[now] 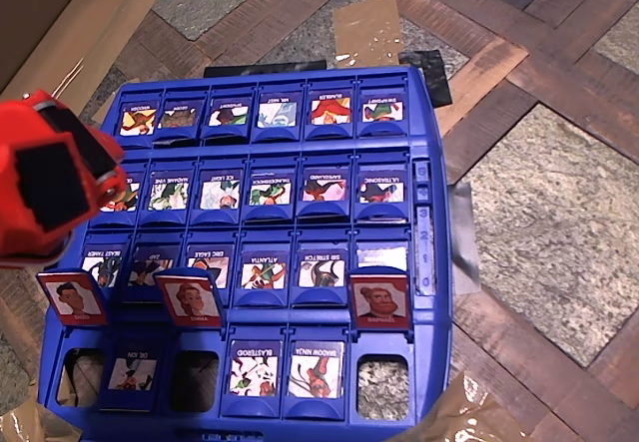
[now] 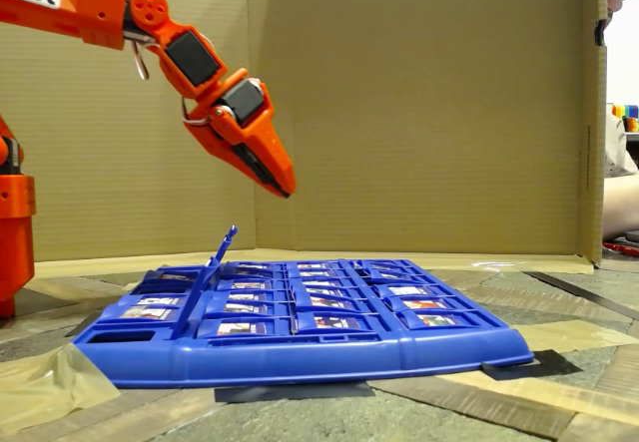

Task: Flip A0.

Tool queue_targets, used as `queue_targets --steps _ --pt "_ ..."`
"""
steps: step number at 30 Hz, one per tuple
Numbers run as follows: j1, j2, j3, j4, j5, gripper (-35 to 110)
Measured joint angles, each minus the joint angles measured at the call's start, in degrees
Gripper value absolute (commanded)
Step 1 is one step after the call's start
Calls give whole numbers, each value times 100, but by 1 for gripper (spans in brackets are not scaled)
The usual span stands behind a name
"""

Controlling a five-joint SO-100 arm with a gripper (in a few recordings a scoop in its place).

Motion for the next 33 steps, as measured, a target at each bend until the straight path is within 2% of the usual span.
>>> queue_targets --steps 9,33 --pt "-501 70 853 -624 -501 0" --pt "-958 545 1310 -105 -413 0"
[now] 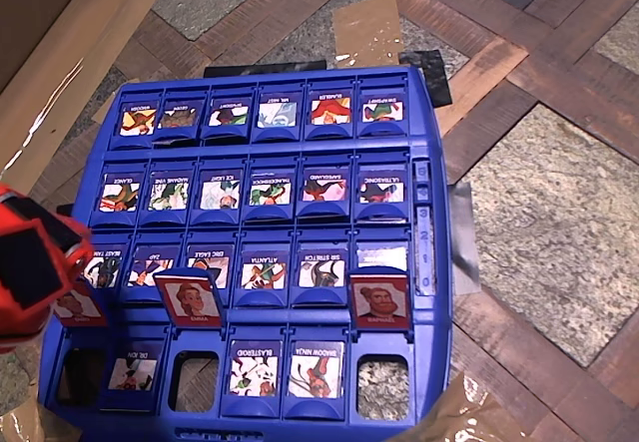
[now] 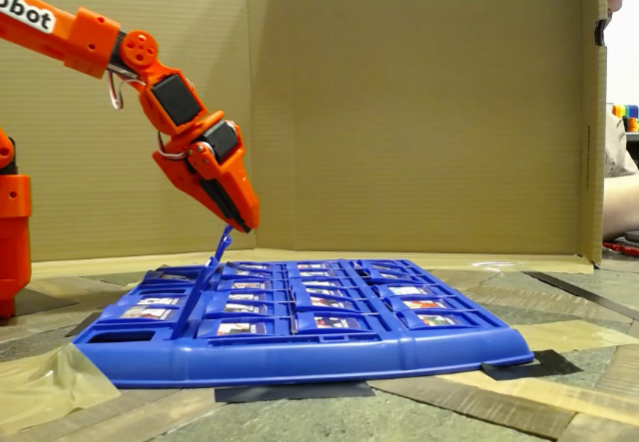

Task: Flip A0.

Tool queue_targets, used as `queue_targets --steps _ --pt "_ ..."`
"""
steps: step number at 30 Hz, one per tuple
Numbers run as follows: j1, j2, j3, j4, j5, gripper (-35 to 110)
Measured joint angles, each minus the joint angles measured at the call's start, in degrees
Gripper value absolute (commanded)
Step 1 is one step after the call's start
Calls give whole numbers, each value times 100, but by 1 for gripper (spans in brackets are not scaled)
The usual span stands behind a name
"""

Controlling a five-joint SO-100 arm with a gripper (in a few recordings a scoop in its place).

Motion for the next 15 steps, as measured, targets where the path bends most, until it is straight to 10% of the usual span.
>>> queue_targets --steps 15 --pt "-316 2232 1169 1090 -123 0"
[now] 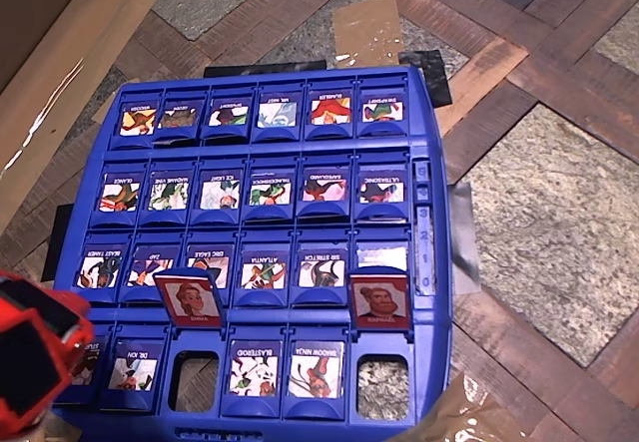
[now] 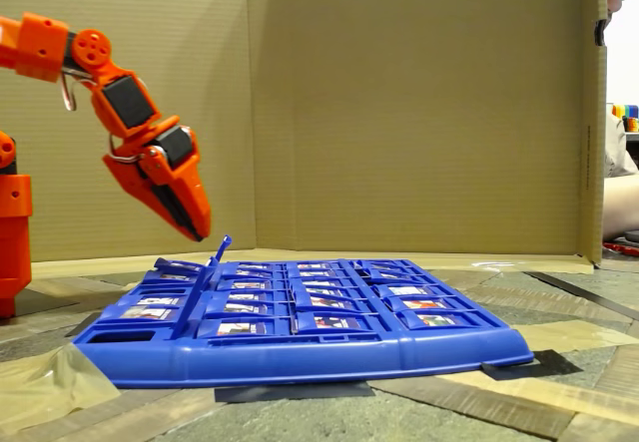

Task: Flip A0.

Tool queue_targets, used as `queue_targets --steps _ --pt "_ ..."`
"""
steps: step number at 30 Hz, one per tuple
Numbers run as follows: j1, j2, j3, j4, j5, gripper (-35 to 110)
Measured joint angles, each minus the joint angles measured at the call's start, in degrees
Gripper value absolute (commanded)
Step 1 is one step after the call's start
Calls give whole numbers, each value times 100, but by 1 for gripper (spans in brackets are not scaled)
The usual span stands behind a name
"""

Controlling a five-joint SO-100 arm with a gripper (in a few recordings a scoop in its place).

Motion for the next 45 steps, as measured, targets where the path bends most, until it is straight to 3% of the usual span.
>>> queue_targets --steps 10,14,27,37,41,45 --pt "70 1626 -466 132 668 0" --pt "387 2224 -729 -413 1371 0" --pt "2048 3779 -589 -3709 6381 0" --pt "2479 3832 633 -7374 10178 0" --pt "2452 3850 1107 -8842 10978 0" --pt "2452 3867 1538 -10222 11162 0"
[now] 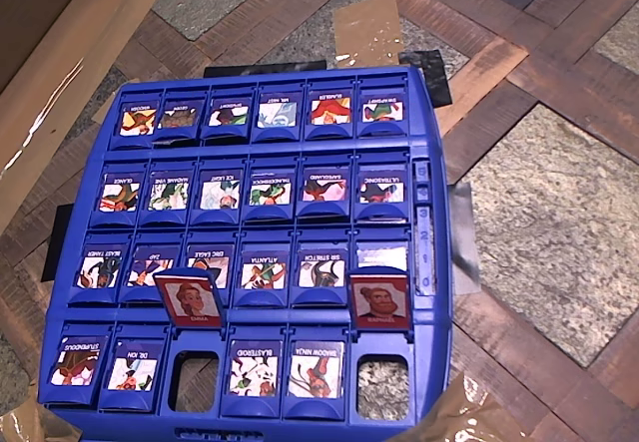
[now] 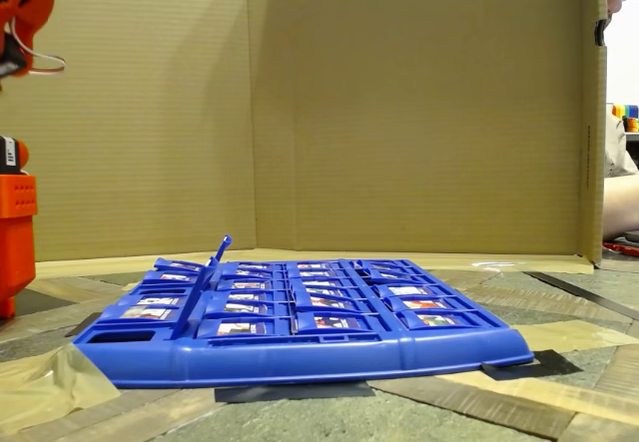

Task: Flip A0.

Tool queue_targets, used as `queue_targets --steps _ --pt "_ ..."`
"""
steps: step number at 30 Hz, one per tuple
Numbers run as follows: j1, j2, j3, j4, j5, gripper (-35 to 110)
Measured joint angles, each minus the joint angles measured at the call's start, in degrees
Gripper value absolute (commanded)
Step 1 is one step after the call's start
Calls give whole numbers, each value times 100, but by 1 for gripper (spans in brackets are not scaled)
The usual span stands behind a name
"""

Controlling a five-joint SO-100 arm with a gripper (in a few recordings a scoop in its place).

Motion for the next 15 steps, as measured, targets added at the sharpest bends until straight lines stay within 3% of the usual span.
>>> queue_targets --steps 6,15 --pt "-44 0 694 -2136 105 0" --pt "-158 0 976 -4359 132 0"
